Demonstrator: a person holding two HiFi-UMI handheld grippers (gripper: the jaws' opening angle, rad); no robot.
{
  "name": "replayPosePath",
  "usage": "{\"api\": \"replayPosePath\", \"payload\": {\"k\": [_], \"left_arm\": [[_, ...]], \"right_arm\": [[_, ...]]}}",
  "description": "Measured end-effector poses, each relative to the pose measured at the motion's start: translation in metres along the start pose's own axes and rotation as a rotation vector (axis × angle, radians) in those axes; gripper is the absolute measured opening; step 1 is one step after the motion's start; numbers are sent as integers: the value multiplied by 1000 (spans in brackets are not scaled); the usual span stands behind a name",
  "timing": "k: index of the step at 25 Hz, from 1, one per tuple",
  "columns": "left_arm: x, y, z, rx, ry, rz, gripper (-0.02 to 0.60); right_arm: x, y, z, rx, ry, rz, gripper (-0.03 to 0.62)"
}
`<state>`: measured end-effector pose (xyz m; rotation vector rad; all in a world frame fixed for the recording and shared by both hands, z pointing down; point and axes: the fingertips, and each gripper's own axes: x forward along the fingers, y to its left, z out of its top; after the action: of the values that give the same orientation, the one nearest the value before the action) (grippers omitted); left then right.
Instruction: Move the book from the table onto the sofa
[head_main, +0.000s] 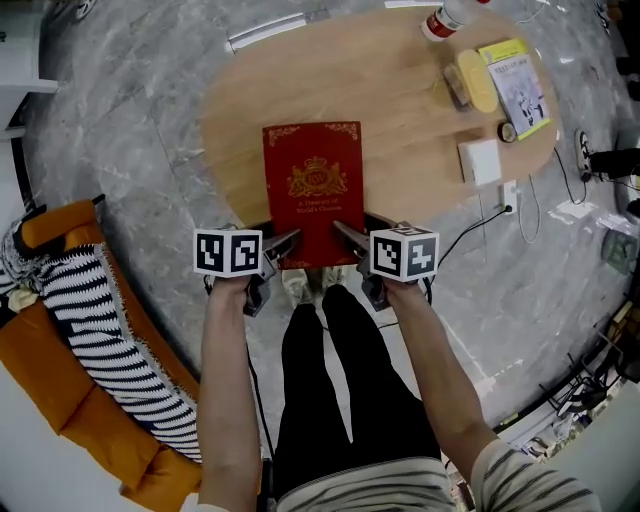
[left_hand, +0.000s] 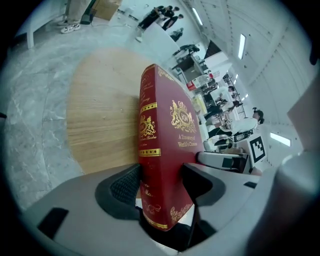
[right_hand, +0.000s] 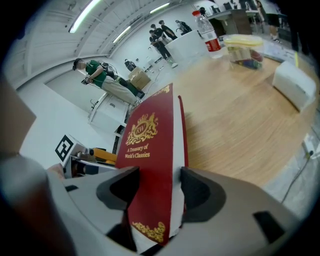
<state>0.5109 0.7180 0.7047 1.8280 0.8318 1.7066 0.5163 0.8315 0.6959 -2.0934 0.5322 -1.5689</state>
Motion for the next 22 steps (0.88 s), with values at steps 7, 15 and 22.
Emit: {"api": "replayPosePath", "payload": {"k": [7, 15, 22], "left_arm": [[-33, -19, -7, -37, -80, 25, 273], [-79, -46, -28, -86, -141, 20, 272], [-124, -84, -38, -98, -197, 32, 272]], "right_arm": [[-22, 32, 7, -78, 2, 17, 273], [-55, 74, 0, -127, 32, 28, 272], [-99, 114, 1, -170, 39, 41, 272]]}}
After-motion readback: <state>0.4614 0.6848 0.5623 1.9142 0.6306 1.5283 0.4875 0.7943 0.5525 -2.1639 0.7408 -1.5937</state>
